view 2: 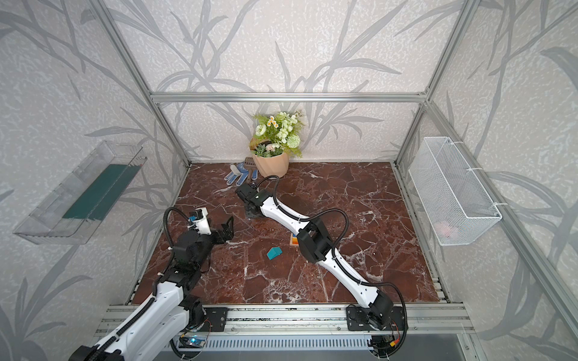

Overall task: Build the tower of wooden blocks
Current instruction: 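Close the right gripper on the lime-green cube, then lift the lime-green cube and carry it toward the stack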

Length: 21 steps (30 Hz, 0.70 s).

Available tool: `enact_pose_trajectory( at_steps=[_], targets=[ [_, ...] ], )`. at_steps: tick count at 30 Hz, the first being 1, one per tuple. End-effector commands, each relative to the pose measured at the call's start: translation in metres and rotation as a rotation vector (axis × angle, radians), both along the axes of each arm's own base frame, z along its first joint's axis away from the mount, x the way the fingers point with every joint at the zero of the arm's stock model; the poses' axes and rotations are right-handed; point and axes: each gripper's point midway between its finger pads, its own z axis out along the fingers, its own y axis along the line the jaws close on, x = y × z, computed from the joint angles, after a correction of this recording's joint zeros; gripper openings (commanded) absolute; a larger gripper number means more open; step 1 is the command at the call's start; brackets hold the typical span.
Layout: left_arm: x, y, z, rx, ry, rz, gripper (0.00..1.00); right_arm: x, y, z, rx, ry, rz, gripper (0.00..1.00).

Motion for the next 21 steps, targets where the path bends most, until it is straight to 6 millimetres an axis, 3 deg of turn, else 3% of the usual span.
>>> enact_pose_trajectory(
  at_steps=[1,5,11,14,21],
  targets=[
    [0.001,0.005,0.002,-0.011,-0.015,0.025,0.99,-0.009,0.001,0.05,0.022,-0.034,0.035,0.23],
    [0.0,0.004,0.002,-0.01,-0.016,0.019,0.99,-0.01,0.003,0.095,0.059,-0.089,0.063,0.21],
    [0.0,0.004,0.002,-0.011,-0.017,0.023,0.99,-0.025,-0.018,0.161,0.055,-0.146,0.074,0.18],
    [0.0,0.005,0.002,-0.011,-0.017,0.025,0.99,-0.033,-0.033,0.178,0.043,-0.169,0.067,0.16],
    [0.0,0.004,0.001,-0.012,-0.015,0.02,0.99,-0.054,-0.081,0.194,0.065,-0.225,-0.011,0.15]
  ],
)
